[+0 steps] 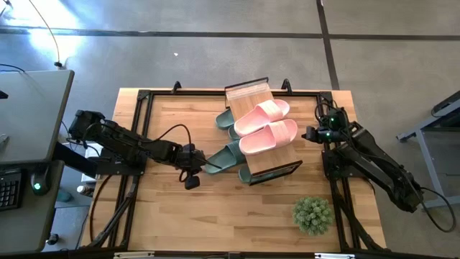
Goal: Pick and place slides into the shelf
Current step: Put the green slide under the shelf
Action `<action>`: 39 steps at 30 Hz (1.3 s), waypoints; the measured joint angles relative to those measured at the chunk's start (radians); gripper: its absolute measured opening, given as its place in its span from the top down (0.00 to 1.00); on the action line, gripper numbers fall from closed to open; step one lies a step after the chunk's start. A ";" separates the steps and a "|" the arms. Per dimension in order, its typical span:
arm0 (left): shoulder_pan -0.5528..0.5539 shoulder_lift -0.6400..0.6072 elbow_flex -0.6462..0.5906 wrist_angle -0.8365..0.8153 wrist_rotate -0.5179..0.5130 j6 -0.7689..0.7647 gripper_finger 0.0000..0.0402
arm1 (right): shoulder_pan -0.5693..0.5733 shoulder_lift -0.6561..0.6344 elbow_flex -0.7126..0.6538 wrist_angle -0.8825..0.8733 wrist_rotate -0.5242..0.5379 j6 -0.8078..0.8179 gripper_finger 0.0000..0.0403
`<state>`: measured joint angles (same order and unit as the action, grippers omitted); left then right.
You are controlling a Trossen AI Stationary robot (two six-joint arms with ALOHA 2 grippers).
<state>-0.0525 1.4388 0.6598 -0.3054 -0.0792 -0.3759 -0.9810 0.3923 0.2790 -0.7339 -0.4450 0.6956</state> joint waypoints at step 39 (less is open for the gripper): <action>0.158 0.172 0.000 0.376 -0.060 0.127 1.00 | 0.000 0.000 0.000 -0.186 -0.147 0.090 1.00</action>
<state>0.1055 1.6112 0.6601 0.0705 -0.1390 -0.2494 -0.9810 0.3920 0.2790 -0.9204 -0.5919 0.7856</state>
